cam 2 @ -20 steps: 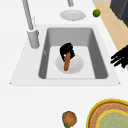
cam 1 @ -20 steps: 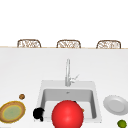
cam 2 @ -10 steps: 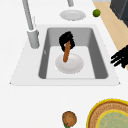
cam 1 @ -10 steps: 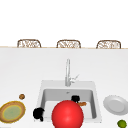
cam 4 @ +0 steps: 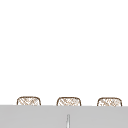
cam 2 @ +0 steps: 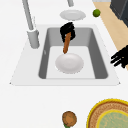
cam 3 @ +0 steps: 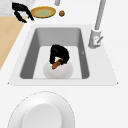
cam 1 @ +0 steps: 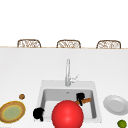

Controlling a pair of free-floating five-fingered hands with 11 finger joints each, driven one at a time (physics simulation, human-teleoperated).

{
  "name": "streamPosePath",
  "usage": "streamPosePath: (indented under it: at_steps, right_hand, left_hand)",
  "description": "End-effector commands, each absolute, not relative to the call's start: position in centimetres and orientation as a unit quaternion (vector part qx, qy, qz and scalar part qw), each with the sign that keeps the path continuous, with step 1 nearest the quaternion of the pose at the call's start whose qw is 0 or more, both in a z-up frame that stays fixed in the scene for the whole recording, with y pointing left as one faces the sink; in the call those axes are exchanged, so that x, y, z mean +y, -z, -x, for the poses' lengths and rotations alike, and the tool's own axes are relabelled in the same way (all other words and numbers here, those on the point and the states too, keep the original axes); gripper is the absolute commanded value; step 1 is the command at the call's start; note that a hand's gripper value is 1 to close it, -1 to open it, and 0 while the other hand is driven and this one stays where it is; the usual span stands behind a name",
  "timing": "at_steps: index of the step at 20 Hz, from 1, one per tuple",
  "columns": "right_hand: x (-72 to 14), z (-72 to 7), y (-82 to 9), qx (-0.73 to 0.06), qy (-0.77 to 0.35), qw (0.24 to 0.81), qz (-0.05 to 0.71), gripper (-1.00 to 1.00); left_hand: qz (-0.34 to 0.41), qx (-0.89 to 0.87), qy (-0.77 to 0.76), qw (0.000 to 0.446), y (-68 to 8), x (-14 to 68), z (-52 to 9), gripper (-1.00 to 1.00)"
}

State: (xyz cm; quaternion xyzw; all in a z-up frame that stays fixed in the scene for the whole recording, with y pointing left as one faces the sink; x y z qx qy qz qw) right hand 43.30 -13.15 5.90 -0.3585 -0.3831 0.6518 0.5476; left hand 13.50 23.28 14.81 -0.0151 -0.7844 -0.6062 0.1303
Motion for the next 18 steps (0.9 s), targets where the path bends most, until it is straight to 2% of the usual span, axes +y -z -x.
streamPosePath:
  at_steps: [1,5,8,18]
  right_hand:
    - [-14.4,-42.4,-7.2,-0.353,-0.666,0.525,0.395,1.00]
    - [-16.2,-40.5,-10.3,-0.375,-0.653,0.523,0.399,1.00]
    - [-16.7,-39.3,-12.7,-0.375,-0.645,0.539,0.391,1.00]
    - [-21.0,-34.0,-20.7,-0.377,-0.646,0.539,0.387,1.00]
  left_hand:
    - [0.015,-0.784,0.606,0.130,-14.8,23.3,-13.5,0.00]
    - [0.015,-0.784,0.606,0.130,-14.8,23.3,-13.5,0.00]
    - [0.015,-0.784,0.606,0.130,-14.8,23.3,-13.5,0.00]
    - [0.015,-0.784,0.606,0.130,-14.8,23.3,-13.5,0.00]
